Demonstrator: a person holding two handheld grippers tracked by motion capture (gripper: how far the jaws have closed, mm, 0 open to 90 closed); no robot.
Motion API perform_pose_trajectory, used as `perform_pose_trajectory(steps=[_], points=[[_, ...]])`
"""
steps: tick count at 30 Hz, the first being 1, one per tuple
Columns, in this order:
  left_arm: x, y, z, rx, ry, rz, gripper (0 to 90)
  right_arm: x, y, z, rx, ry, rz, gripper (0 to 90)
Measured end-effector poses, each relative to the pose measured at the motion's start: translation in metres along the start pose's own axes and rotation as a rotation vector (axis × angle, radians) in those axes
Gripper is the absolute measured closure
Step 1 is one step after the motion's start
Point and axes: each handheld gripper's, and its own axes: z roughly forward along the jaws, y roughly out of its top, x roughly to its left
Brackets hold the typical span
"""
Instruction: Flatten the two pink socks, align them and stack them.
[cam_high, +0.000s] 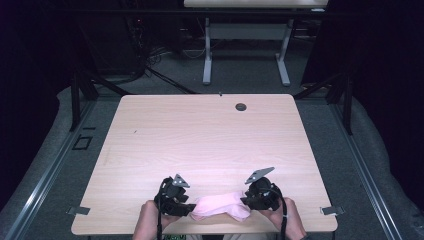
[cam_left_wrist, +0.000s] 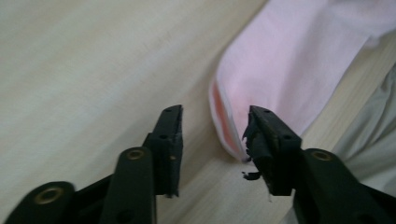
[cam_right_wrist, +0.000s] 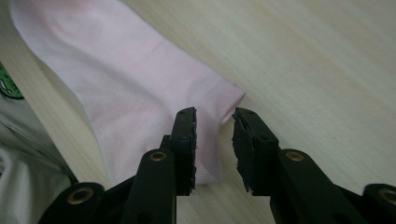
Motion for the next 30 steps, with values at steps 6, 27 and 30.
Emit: perform_pose_trajectory(steps=[6, 27, 30], points=[[-0.016, 0.015, 0.006, -0.01, -0.058, 0.086, 70.1, 0.014, 0.007, -0.016, -0.03, 0.027, 0.006, 85.2], [-0.016, -0.014, 0.039, 0.039, -0.028, 0.112, 89.5, 0.02, -0.011, 0.026, 0.081, 0.008, -0.039, 90.0], [-0.015, -0.016, 0.038, 0.033, -0.041, 0.104, 89.6, 0.019, -0.011, 0.025, 0.085, 0.001, -0.052, 90.0]])
